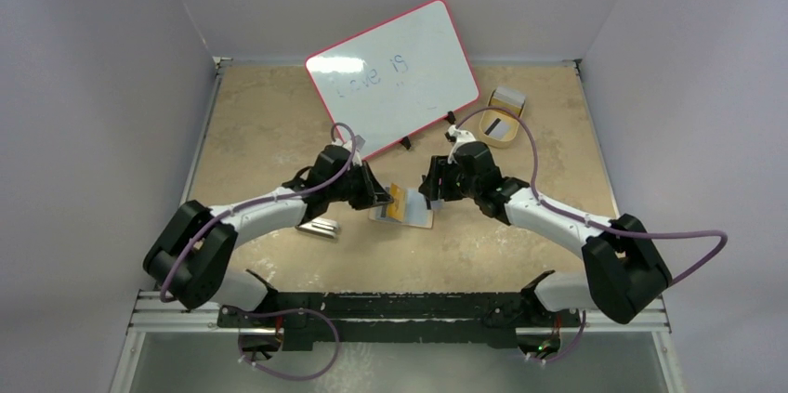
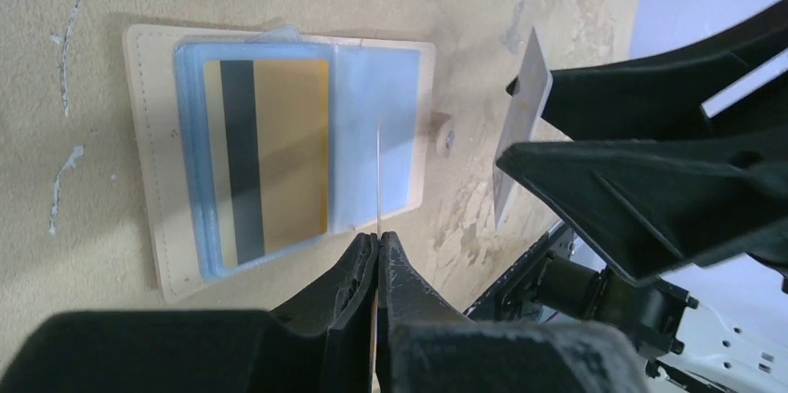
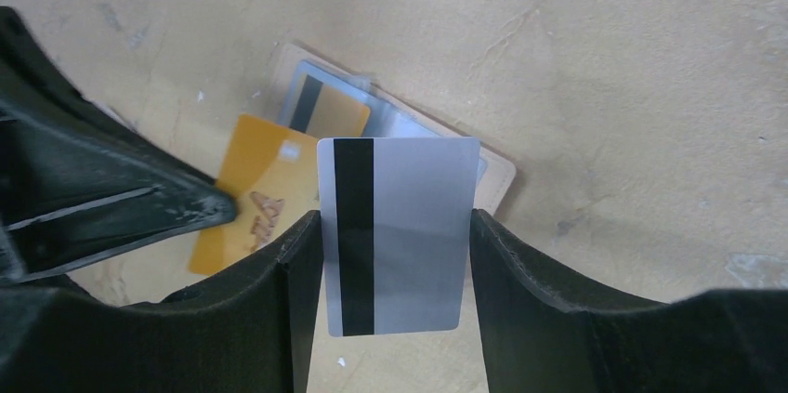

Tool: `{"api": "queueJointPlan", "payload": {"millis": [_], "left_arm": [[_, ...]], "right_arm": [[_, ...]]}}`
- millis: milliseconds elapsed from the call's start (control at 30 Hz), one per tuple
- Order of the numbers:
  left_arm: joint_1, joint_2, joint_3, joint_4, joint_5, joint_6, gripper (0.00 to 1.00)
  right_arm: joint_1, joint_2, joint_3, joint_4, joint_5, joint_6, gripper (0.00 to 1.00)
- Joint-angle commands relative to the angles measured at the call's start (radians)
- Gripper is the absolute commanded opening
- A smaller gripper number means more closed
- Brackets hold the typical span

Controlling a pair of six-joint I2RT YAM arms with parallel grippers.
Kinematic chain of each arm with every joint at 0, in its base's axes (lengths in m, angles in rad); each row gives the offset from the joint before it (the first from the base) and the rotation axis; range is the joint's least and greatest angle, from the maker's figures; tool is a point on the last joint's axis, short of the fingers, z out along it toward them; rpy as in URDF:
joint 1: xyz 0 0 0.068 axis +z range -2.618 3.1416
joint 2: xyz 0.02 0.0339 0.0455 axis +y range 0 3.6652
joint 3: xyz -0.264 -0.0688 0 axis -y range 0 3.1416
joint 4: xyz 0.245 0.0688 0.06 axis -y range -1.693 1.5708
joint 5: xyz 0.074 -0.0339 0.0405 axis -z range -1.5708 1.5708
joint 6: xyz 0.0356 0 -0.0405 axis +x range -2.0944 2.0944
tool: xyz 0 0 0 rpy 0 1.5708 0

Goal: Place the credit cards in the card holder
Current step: Insert the credit card into the card holder.

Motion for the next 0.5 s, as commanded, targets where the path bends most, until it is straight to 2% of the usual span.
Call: {"api": "queueJointPlan", "payload": {"millis": [0,467], "left_arm": [[-0.001,0.053,0.054,0.057,0.022,0.057,0.0],[-0.002,0.174,0.048,0.113,-0.02,0.096,0.0]], "right_arm": [[-0.002,-0.005,-0.013,0.091,-0.03,0.044,0.03],[-0.009,0.024,-0.084,0.117,0.011,0.068,0.03]]}}
